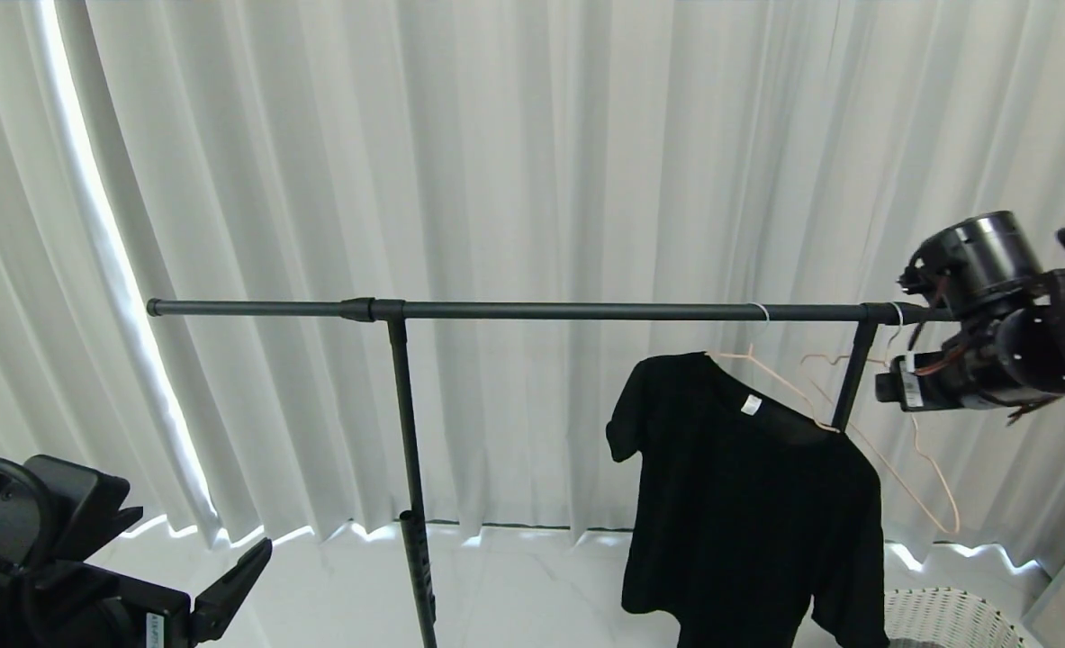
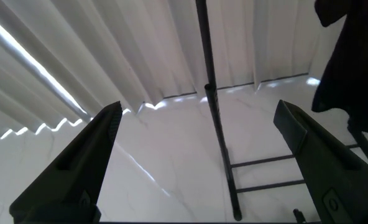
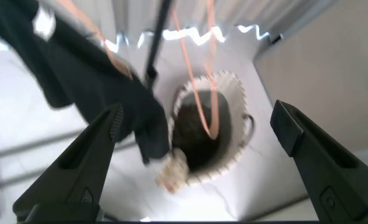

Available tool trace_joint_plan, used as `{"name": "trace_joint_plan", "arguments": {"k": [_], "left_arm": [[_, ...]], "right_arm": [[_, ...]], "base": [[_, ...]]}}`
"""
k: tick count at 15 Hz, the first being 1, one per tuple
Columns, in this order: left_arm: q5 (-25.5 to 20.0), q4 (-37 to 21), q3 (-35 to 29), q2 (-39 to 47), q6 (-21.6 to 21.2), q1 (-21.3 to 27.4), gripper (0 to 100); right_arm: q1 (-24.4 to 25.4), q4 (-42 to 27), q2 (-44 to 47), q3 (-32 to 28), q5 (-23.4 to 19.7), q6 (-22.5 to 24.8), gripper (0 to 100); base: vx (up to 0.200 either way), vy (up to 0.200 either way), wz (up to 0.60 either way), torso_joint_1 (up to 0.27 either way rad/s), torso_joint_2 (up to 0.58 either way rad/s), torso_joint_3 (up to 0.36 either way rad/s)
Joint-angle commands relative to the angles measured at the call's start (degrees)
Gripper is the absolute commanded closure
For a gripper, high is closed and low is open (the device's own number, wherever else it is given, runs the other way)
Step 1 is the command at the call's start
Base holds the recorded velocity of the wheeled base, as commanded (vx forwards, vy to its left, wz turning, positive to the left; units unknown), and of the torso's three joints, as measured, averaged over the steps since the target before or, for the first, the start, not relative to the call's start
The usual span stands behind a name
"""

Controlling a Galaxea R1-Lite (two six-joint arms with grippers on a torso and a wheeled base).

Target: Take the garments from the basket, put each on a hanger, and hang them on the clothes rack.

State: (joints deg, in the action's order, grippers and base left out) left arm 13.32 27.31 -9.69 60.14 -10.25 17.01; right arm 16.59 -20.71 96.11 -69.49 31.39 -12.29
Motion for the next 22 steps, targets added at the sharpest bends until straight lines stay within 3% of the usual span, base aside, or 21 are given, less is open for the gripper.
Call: {"name": "trace_joint_plan", "arguments": {"k": [1,2,4,7,13,22], "left_arm": [[0.04,0.03,0.46,-0.72,-0.03,-0.22,0],[0.04,0.03,1.08,-1.69,-0.12,-0.22,0],[0.12,0.03,2.05,-3.1,-0.21,-1.27,0],[0.56,0.03,2.05,-2.92,-0.12,-6.11,0],[0.56,0.03,2.05,-3.18,-0.21,-6.72,0],[0.47,0.03,1.87,-3.1,-0.29,-6.72,0]], "right_arm": [[0.02,-2.58,-13.49,8.49,-0.54,1.65,0],[0.02,-2.4,-18.42,14.2,-0.63,3.15,0],[0.02,-2.32,-24.48,19.56,-3.35,3.41,0],[-0.68,-2.32,-28.52,23.52,-4.23,3.94,0],[-0.6,-2.23,-28.79,23.96,-4.23,5.17,0],[-0.51,-2.23,-28.52,24.05,-4.23,5.17,0]], "base": [[0.0,0.0,0.0,0.0,0.0,0.0],[0.0,0.0,0.0,0.0,0.0,0.0],[0.0,0.0,0.0,0.0,0.0,0.0],[0.0,0.0,0.0,0.0,0.0,0.0],[-0.2,0.0,0.0,0.006,0.0,0.004],[-0.2,-0.2,0.0,0.002,0.0,0.006]]}}
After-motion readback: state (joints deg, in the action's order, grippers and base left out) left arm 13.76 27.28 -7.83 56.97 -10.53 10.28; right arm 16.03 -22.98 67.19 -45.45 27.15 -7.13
